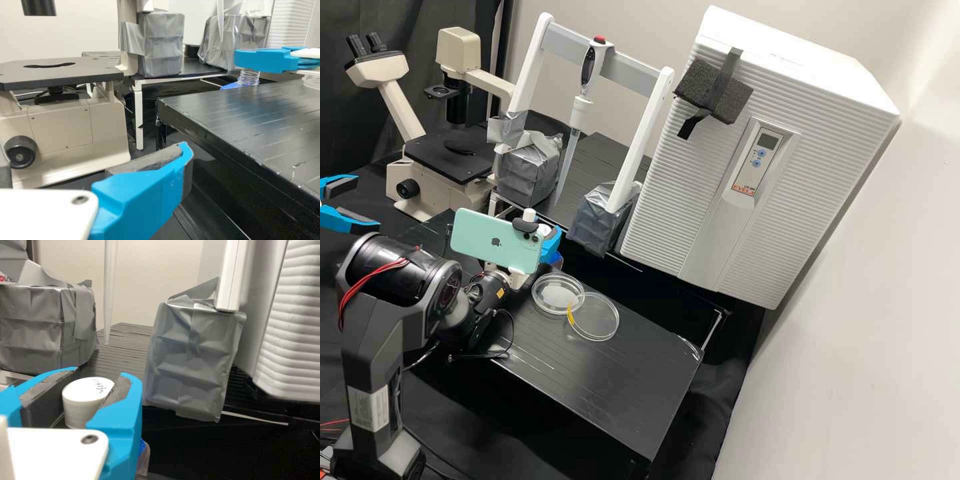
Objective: Close the bottle
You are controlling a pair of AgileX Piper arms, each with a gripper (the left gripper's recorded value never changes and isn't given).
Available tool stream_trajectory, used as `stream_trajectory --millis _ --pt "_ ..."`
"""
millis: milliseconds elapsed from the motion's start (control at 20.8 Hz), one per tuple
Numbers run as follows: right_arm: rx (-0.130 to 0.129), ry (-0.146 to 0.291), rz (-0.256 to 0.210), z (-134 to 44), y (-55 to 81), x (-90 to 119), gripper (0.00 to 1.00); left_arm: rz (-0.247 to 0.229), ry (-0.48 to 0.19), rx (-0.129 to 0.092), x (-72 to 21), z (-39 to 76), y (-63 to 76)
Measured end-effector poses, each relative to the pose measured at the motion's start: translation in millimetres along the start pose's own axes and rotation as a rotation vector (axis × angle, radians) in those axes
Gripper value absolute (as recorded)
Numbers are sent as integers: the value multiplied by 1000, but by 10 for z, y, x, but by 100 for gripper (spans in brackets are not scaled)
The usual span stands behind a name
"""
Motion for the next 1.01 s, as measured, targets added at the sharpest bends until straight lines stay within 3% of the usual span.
stream_trajectory --millis 481,722,1010 --pt "-4 -4 14 14 33 33 0 0 0 0 0 0 0" --pt "-3 -23 -10 39 -5 111 0 0 0 0 0 0 0" --pt "-2 -27 -6 35 5 136 0 0 0 0 0 0 0"
